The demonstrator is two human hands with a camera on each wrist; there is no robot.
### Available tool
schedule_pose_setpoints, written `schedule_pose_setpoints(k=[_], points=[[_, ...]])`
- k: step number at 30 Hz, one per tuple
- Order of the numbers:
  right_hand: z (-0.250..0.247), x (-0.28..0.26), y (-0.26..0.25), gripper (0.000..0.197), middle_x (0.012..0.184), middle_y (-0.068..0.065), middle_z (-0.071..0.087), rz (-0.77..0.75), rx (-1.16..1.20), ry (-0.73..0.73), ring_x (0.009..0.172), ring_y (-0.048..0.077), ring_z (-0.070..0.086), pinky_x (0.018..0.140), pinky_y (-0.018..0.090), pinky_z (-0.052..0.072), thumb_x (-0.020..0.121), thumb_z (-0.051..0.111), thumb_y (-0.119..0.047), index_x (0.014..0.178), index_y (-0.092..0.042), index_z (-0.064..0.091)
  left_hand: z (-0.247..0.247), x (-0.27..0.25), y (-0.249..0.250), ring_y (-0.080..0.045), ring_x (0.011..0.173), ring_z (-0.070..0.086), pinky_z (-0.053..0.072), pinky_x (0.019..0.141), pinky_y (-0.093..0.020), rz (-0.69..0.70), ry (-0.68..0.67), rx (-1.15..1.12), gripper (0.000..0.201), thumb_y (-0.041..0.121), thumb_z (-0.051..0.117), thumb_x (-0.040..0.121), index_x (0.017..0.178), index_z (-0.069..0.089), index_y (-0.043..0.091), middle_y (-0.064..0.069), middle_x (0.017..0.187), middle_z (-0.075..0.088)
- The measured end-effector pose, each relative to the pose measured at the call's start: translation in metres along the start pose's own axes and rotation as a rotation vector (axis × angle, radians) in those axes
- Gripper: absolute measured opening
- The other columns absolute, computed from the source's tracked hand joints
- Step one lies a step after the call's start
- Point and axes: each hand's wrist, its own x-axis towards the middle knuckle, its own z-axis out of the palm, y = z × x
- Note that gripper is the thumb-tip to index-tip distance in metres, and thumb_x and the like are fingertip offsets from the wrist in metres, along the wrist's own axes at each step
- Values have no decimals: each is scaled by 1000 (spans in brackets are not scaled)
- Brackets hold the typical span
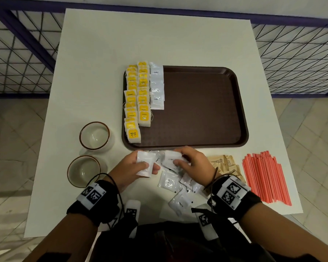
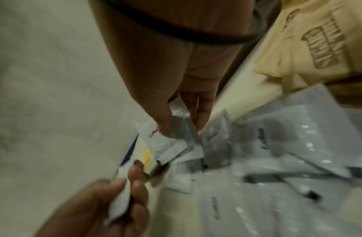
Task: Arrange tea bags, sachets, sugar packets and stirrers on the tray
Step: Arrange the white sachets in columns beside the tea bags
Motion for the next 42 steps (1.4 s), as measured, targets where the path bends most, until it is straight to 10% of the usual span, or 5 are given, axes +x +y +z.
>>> schedule_pose_setpoints(k=[5, 15, 26, 32, 42], points=[[-24, 5, -29, 21, 75, 5, 62, 232, 676, 48, 67, 14, 60, 62, 25, 54, 82, 65, 0, 93, -17, 60, -1, -1, 11, -31, 82, 69, 53, 79, -41, -139, -69, -389, 44, 39, 31, 99, 115, 57, 7, -14, 83, 66], [-7, 26, -68, 4, 75, 6, 61, 91, 436, 88, 63, 16, 57, 64, 33, 51, 89, 61, -10, 87, -12, 64, 21, -2, 25, -29, 97, 68, 56, 81, -37, -93, -269, -434, 67, 63, 27, 76, 112, 60, 18, -13, 107, 70], [-13, 24, -78, 9, 72, 13, 63, 117, 495, 70, 63, 16, 56, 63, 29, 50, 89, 60, -11, 83, -9, 66, 15, -2, 28, -29, 94, 69, 58, 75, -36, -140, -277, -512, 70, 62, 22, 85, 106, 66, 12, -17, 106, 70], [-12, 30, -82, 9, 79, 2, 69, 69, 489, 202, 70, 14, 64, 72, 31, 56, 87, 63, -10, 85, -12, 71, 10, -2, 24, -26, 83, 71, 58, 70, -34, -147, -266, -598, 46, 32, 23, 99, 112, 59, 6, -15, 100, 71], [-9, 20, -79, 3, 70, 8, 64, 188, 605, 275, 60, 14, 62, 58, 21, 50, 85, 65, -7, 82, -6, 64, 4, 6, 21, -39, 117, 56, 48, 94, -51, 7, -343, -873, 85, 20, 85, 54, 131, 51, 11, -22, 132, 54]])
